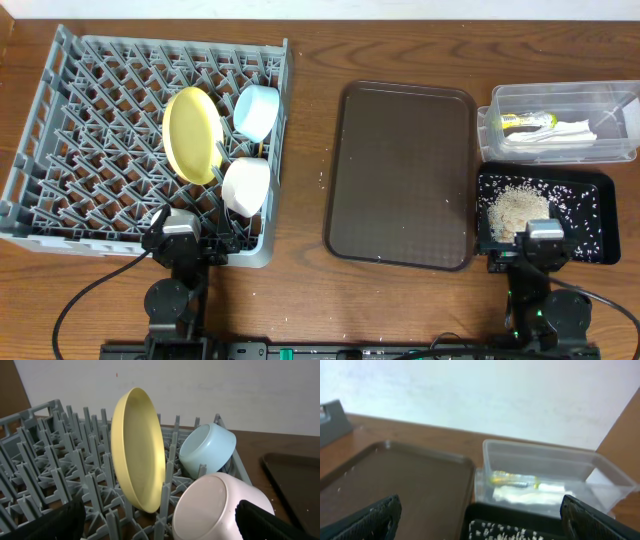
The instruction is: Sort waste into correct bins and load items into the dishwasher
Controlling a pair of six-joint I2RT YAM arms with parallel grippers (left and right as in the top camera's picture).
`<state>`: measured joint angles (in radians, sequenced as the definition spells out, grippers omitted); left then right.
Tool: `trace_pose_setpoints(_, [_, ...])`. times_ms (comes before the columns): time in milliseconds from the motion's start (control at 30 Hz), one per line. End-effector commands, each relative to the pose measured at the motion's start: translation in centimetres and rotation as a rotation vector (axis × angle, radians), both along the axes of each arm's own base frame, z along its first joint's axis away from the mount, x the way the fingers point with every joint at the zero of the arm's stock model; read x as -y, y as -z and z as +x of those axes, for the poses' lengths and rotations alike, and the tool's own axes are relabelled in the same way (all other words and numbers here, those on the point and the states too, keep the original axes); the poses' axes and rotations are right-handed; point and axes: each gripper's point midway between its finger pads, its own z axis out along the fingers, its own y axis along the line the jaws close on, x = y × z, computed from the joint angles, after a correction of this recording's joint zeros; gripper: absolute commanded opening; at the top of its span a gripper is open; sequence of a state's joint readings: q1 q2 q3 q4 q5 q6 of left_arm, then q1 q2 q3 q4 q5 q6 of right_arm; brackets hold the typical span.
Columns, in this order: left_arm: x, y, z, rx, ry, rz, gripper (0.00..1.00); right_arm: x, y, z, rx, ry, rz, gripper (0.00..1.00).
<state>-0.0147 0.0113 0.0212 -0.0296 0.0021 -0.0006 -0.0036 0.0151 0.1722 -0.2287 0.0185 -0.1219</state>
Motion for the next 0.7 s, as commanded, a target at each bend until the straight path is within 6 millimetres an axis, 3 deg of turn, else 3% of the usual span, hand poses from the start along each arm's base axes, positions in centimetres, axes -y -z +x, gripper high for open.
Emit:
trace_pose_setpoints(0, [-0.3, 1.9, -0.1, -0.059, -0.014, -0.003, 0.97, 0.2, 0.9, 0.3, 0.003, 0.007, -0.014, 0.99])
trace_pose_setpoints(233, [-0.3, 1.9, -0.1, -0.059, -0.014, -0.003, 0.97, 0.2, 2.9, 1.3, 0.049, 0.008, -0.013, 0.99])
trace_pose_setpoints(667, [-0.3, 1.8, -0.1, -0.059, -0.014, -0.003, 0.97, 0.2, 4.1, 1.2, -0.005, 0.007, -0.014, 0.99])
